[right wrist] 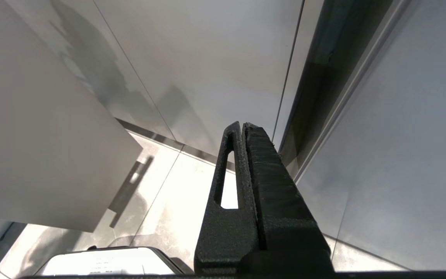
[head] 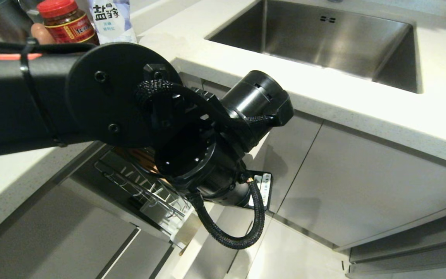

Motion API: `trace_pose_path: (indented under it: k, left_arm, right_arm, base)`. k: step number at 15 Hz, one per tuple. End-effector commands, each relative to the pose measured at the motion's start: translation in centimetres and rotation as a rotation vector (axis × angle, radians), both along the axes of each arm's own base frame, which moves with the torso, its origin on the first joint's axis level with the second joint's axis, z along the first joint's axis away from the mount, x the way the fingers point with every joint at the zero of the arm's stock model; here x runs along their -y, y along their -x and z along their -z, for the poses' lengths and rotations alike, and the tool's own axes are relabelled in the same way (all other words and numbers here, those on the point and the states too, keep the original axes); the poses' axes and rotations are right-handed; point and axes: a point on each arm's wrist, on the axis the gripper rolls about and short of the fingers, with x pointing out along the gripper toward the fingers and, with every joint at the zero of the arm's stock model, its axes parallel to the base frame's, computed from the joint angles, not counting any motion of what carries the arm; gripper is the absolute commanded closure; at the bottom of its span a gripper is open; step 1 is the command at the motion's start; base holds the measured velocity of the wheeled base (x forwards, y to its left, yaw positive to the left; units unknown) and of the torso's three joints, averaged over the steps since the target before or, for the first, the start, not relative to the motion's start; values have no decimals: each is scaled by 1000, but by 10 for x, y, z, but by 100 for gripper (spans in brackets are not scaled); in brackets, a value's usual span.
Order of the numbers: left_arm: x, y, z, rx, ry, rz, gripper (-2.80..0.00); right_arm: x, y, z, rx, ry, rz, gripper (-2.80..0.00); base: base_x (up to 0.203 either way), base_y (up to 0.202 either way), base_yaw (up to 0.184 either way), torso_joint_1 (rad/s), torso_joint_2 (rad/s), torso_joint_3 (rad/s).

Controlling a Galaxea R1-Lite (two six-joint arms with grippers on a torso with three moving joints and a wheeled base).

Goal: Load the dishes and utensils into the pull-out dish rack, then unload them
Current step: Close the cupboard

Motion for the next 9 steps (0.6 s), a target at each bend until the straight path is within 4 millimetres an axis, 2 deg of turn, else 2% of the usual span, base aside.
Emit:
trace_pose_path:
  k: [1, 9]
  left_arm:
    - [-6, -6, 1, 66, -57, -65, 0]
    - [-39, -37, -5, 229, -205, -273, 0]
  right_arm:
    - [0, 0, 0, 5, -1, 0, 0]
    - [0, 0, 0, 5, -1, -1, 0]
  base:
    - [0, 0, 0, 0, 0, 0]
    - [0, 0, 0, 0, 0, 0]
